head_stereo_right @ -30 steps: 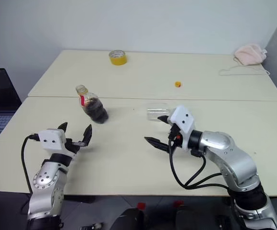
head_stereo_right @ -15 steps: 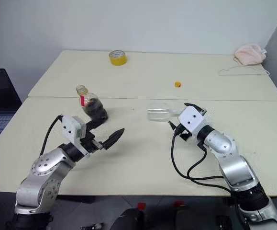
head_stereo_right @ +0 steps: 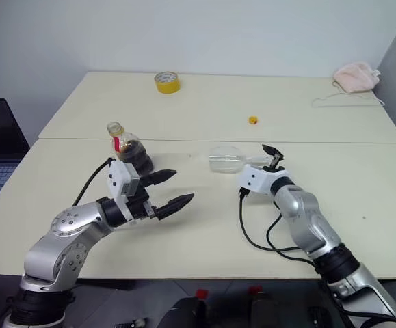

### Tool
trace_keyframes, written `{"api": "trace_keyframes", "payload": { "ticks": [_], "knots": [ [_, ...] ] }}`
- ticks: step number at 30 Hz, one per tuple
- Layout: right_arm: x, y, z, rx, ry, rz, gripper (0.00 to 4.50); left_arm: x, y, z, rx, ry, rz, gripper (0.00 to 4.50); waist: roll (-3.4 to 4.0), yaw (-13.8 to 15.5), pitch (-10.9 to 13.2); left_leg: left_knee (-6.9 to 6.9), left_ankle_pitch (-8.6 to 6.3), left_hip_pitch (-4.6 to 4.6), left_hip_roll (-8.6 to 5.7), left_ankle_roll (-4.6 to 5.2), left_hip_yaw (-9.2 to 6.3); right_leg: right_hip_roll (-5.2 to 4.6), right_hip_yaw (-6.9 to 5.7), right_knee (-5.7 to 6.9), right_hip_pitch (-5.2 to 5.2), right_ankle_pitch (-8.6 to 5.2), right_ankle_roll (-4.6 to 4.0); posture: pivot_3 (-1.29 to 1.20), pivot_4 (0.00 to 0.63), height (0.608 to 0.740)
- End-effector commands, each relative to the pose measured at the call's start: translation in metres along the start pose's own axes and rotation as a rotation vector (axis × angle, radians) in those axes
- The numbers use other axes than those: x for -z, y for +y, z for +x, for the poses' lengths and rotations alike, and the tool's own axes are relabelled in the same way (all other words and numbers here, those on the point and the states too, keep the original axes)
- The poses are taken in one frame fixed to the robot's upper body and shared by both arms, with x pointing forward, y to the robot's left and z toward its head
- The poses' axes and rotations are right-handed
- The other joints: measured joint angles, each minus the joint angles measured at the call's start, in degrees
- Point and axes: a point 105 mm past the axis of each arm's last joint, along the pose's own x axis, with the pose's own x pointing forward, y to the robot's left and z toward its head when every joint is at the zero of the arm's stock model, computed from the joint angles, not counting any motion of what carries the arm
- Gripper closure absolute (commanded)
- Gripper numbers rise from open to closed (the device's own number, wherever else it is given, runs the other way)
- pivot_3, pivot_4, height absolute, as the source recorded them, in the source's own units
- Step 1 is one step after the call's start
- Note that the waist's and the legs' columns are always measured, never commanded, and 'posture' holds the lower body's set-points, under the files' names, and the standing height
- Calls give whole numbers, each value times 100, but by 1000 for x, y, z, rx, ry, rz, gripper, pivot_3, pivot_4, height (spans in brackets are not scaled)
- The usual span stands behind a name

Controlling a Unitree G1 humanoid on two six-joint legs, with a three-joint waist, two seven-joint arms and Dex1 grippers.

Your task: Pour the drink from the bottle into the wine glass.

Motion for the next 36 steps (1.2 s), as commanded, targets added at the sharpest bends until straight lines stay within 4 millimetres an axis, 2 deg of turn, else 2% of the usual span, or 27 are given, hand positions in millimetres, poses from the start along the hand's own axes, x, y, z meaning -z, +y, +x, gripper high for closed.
{"api": "trace_keyframes", "payload": {
  "ticks": [1, 9, 17, 20, 25, 30, 31, 36],
  "knots": [
    [-7, 1, 8, 34, -26, -87, 42, -8, 4, -1, -13, -24, 36, 14, 0, 0, 0, 1, 0, 0, 0, 0, 0, 0, 0, -1, 0, 0, 0, 0, 150, 740],
    [6, 6, 29, 87, 81, -188, 42, -11, 5, 1, -35, -34, 39, 14, 0, -17, 0, 0, 0, 2, 3, 0, 3, 3, 4, 2, -2, 0, 0, 0, 150, 740],
    [1, 18, 41, 61, 78, -190, 42, -7, 9, 1, -51, -35, 37, 14, 0, -118, -2, -4, 0, 15, 7, -1, 13, 6, 16, 5, 2, 0, 0, 0, 150, 740],
    [0, 19, 44, 57, 80, -181, 654, -9, 9, 3, -54, -40, 39, 0, -1, -140, -2, -6, 0, 19, 9, 0, 18, 9, 23, 6, 1, 0, 0, 0, 150, 740],
    [-1, 18, 51, 54, 78, -202, 2450, -13, 8, 6, -60, -49, 39, 0, 0, -139, -2, -6, 0, 17, 7, 0, 27, 8, 35, 7, -3, 0, 0, 0, 150, 740],
    [-5, 8, 53, 92, 73, -209, 4185, -13, 7, 5, -71, -56, 34, 0, -1, -147, -2, -9, 0, 21, 9, 0, 46, 9, 58, 8, -11, 0, 0, 0, 150, 740],
    [-6, 4, 52, 105, 68, -211, 4318, -12, 7, 5, -74, -56, 32, 0, 0, -146, -2, -9, 0, 22, 9, 0, 49, 10, 62, 8, -11, 0, 0, 0, 150, 740],
    [-11, -22, 44, 191, 54, -217, 4322, -5, 8, -1, -94, -57, 16, 0, 0, -145, -1, -12, 0, 16, 8, 0, 67, 9, 79, 9, -27, 1, 1, 0, 150, 740]
  ]
}}
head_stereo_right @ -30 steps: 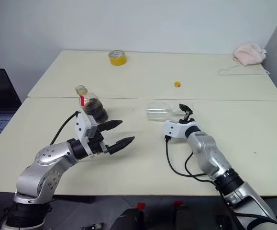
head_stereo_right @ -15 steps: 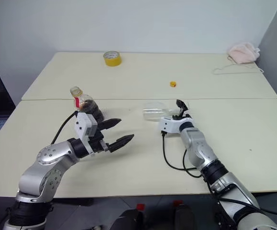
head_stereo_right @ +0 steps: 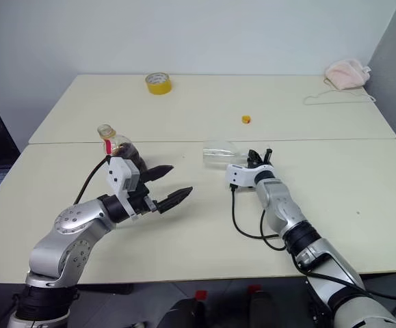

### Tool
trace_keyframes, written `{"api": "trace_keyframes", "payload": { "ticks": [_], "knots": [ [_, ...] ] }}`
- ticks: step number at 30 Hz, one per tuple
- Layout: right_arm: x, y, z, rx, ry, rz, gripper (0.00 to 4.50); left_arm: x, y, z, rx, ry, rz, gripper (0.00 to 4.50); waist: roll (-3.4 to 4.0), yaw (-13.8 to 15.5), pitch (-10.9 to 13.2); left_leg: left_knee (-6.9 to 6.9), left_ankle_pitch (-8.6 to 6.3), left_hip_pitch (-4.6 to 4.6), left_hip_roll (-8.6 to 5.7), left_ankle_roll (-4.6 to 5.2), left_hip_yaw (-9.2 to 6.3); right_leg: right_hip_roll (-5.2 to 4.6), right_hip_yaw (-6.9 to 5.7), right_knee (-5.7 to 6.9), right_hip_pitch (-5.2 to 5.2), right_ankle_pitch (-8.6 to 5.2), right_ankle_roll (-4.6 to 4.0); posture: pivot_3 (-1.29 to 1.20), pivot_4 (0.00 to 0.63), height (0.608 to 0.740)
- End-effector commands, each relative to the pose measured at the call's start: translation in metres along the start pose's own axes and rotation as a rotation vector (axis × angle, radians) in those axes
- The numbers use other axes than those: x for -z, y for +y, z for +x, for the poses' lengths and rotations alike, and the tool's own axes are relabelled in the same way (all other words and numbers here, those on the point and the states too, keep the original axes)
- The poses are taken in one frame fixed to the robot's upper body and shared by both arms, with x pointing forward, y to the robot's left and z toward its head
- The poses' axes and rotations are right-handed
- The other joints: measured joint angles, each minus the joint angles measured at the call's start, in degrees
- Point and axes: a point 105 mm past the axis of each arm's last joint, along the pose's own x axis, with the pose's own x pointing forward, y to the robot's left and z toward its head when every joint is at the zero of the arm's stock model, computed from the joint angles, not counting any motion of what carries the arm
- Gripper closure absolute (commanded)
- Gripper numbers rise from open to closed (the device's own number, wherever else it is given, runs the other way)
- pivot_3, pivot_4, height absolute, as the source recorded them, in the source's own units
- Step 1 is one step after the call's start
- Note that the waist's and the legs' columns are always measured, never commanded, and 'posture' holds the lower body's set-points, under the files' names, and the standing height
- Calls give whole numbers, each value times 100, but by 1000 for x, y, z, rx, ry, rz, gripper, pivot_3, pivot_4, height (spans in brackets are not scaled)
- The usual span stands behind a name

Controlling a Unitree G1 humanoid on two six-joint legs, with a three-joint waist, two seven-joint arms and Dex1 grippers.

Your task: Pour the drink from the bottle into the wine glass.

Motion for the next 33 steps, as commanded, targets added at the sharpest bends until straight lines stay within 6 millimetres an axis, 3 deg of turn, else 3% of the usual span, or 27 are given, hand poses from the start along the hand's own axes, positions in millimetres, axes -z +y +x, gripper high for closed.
{"api": "trace_keyframes", "payload": {
  "ticks": [1, 7, 10, 13, 15, 24, 30, 33],
  "knots": [
    [-6, -39, -3, 125, -30, -2, 4322, -8, 0, -5, -10, -43, 31, 0, 0, 2, 0, 0, 0, -2, 0, 0, 3, 0, 3, 0, -2, 0, 0, 0, 150, 740],
    [-13, -72, -25, 203, -114, 58, 4322, -1, 4, -14, -24, -56, 28, 0, 0, 17, 0, -2, 0, -4, 1, 0, 16, 0, 14, 4, -13, 0, 1, 0, 150, 740],
    [-19, -78, -34, 217, -179, 113, 4322, 0, 2, -17, -12, -66, 27, 0, 0, 20, 0, -2, -1, -4, 1, 1, 24, -1, 21, 3, -13, 1, 1, 0, 150, 740],
    [-45, -66, -60, 100, -413, 569, 4323, -2, -6, -21, 42, -81, 20, 0, -2, 21, 0, -5, -1, -3, 6, 2, 28, 0, 23, 1, -13, 1, 1, 0, 150, 740],
    [-50, -61, -70, 58, -469, 715, 4323, -3, -9, -23, 64, -79, 18, 0, -1, 16, 2, -16, -2, -2, 10, 2, 31, -1, 24, -4, -12, 1, 1, 0, 150, 740],
    [-77, -39, -88, -207, -670, 1099, 4324, 2, -12, -39, 120, -33, 1, 0, 1, 19, 3, -11, -5, 5, 11, 8, 34, 3, 30, -1, -12, 3, 5, 0, 150, 740],
    [-95, -30, -92, -344, -789, 1182, 4324, 8, -3, -55, 85, -18, -7, 0, 2, 22, 3, -10, -6, 6, 11, 9, 33, 3, 29, -1, -12, 3, 5, 0, 150, 740],
    [-113, -18, -90, -437, -846, 1203, 4324, 16, 3, -69, 54, 4, 3, 0, 2, 7, 3, -9, -6, 7, 10, 9, 35, 3, 31, -1, -12, 3, 5, 0, 150, 740]
  ]
}}
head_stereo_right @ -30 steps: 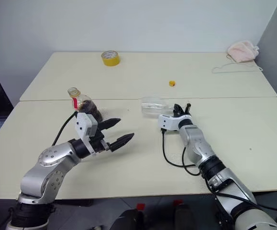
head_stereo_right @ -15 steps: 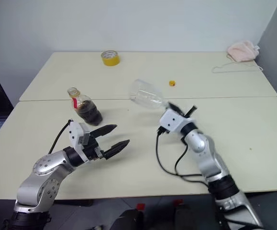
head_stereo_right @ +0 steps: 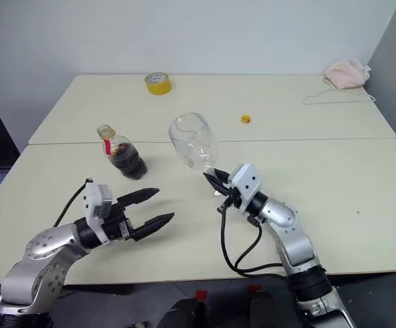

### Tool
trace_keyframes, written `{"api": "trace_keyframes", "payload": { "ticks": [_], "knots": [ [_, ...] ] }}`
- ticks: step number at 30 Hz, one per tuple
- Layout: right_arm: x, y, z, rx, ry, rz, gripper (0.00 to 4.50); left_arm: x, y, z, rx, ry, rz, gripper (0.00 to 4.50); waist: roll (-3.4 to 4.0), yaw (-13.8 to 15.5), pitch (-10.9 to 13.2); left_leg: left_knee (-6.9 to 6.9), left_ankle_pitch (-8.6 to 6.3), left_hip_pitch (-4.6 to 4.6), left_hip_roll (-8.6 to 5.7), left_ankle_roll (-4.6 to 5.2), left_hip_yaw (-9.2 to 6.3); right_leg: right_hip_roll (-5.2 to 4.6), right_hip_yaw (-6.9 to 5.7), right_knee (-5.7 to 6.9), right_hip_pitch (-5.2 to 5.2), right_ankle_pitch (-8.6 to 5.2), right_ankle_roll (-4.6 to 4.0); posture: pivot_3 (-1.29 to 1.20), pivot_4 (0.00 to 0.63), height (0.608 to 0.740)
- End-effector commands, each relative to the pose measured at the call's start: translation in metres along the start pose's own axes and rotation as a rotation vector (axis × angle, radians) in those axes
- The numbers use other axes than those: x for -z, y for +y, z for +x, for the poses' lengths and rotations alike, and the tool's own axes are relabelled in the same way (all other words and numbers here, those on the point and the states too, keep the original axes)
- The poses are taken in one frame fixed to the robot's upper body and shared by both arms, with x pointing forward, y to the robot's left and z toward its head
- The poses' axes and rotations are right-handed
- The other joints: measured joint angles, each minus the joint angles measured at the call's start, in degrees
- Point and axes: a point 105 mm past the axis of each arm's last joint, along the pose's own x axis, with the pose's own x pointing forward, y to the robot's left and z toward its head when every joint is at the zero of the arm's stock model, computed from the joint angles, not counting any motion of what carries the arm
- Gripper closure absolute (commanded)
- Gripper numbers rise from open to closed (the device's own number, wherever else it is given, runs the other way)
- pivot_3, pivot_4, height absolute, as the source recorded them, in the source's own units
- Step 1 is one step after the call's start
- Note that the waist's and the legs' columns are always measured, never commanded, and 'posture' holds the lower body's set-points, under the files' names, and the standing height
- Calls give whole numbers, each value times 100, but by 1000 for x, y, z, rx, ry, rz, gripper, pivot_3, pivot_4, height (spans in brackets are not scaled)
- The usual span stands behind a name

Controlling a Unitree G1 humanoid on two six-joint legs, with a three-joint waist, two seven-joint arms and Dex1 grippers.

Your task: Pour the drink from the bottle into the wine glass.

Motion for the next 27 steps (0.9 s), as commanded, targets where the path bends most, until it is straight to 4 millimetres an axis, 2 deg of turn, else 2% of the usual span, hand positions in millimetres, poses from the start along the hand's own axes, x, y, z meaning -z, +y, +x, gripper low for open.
{"api": "trace_keyframes", "payload": {
  "ticks": [1, 4, 9, 17, 21, 27],
  "knots": [
    [-8, 18, 17, -112, -77, 29, 4324, -1, 7, -17, -30, -6, 44, 0, 1, -19, 0, -3, 0, 3, 1, 0, 3, 0, 1, 0, -1, 0, 0, 0, 150, 740],
    [-2, 24, 23, -138, -84, 43, 4324, 0, 11, -21, -56, -21, 52, 0, 1, -9, 0, -13, 0, 4, 3, 0, 1, 1, -1, 0, -6, 0, 0, 0, 150, 740],
    [9, 27, 31, -151, -86, 42, 4324, -10, 18, -28, -83, -78, 66, 0, 0, 21, 0, 1, 0, 3, -1, 0, -2, 0, -1, 1, -3, 0, 0, 0, 150, 740],
    [27, 22, 35, -124, -70, 58, 4324, -18, 9, -47, -28, -79, 67, 0, 1, -10, 0, -7, 0, 4, 3, -1, 0, 1, 0, 3, -7, 1, -1, 0, 150, 740],
    [38, 22, 35, -128, -46, 53, 4324, -25, 11, -55, -19, -77, 91, 0, 1, -11, 1, -7, 0, 4, 4, -1, 0, 2, -1, 3, -7, 1, -1, 0, 150, 740],
    [45, 24, 32, -137, -33, 53, 4324, -41, 13, -44, 5, -59, 112, 0, 0, -2, 0, -4, 0, 3, 2, -1, -4, 1, -2, 3, -5, 1, -1, 0, 150, 740]
  ]
}}
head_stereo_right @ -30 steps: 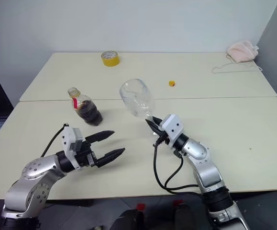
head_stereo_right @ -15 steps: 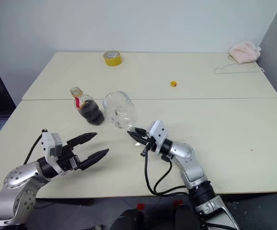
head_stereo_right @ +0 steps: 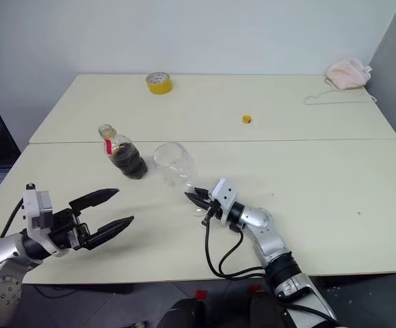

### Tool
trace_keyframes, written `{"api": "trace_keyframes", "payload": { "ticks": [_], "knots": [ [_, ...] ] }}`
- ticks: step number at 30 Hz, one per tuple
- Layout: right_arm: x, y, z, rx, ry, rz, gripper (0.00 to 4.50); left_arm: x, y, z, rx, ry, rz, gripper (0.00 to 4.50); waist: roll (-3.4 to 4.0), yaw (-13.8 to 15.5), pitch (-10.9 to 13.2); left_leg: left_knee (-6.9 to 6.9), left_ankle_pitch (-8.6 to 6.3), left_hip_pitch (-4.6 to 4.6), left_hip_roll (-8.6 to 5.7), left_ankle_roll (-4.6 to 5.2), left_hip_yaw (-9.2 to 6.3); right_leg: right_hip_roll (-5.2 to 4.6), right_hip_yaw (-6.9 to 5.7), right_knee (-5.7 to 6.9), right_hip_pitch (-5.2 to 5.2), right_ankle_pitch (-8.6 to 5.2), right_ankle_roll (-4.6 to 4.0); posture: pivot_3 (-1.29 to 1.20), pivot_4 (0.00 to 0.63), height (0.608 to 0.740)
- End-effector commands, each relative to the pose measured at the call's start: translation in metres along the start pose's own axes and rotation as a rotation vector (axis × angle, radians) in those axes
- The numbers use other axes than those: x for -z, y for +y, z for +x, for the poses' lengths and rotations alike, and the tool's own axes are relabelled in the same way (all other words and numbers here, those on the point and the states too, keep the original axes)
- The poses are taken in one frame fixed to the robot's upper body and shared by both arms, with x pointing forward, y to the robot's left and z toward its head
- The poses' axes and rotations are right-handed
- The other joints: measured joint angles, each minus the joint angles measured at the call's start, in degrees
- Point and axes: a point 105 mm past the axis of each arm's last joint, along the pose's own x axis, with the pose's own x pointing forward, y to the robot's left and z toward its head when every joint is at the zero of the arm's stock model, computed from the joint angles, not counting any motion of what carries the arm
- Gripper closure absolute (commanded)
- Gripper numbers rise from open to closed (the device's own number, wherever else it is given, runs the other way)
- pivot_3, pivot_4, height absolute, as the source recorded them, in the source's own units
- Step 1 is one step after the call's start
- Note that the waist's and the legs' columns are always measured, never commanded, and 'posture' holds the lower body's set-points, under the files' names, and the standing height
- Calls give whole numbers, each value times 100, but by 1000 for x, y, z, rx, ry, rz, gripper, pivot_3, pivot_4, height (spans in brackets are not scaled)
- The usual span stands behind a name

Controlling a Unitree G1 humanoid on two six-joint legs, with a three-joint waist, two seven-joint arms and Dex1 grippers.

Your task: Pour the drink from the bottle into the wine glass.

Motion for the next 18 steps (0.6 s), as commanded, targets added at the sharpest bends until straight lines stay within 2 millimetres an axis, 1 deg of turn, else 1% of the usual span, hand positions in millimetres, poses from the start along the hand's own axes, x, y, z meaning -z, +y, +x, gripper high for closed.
{"api": "trace_keyframes", "payload": {
  "ticks": [1, 3, 9, 12, 18],
  "knots": [
    [-13, -2, 3, -6, -58, -33, 4324, -19, 0, 9, 22, -14, 43, 0, 0, -4, 0, 1, 0, 1, 0, 0, 0, 0, 0, 0, 0, 0, 0, 0, 150, 740],
    [-12, -2, 3, -4, -58, -28, 4324, -22, -1, 13, 23, -9, 45, 0, 0, -13, 0, 1, 0, 2, 0, 0, 2, 1, 2, 2, 1, 0, 0, 0, 150, 740],
    [-7, -3, 2, -1, -43, -23, 4324, -41, -13, 30, 44, -10, 55, 0, 0, -16, 0, -2, 0, 2, 2, 0, 3, 1, 3, 3, 0, 0, 0, 0, 150, 740],
    [-5, -3, 1, -4, -36, -23, 4324, -44, -17, 33, 57, 0, 48, 0, 0, -16, 0, -2, 0, 3, 1, 0, 4, 1, 5, 4, 0, 0, 0, 0, 150, 740],
    [-1, -4, -2, -6, -24, -17, 4324, -49, -20, 33, 61, 23, 42, 0, 0, -14, 0, -1, 0, 3, 1, 0, 4, 1, 4, 4, 1, 0, 0, 0, 150, 740]
  ]
}}
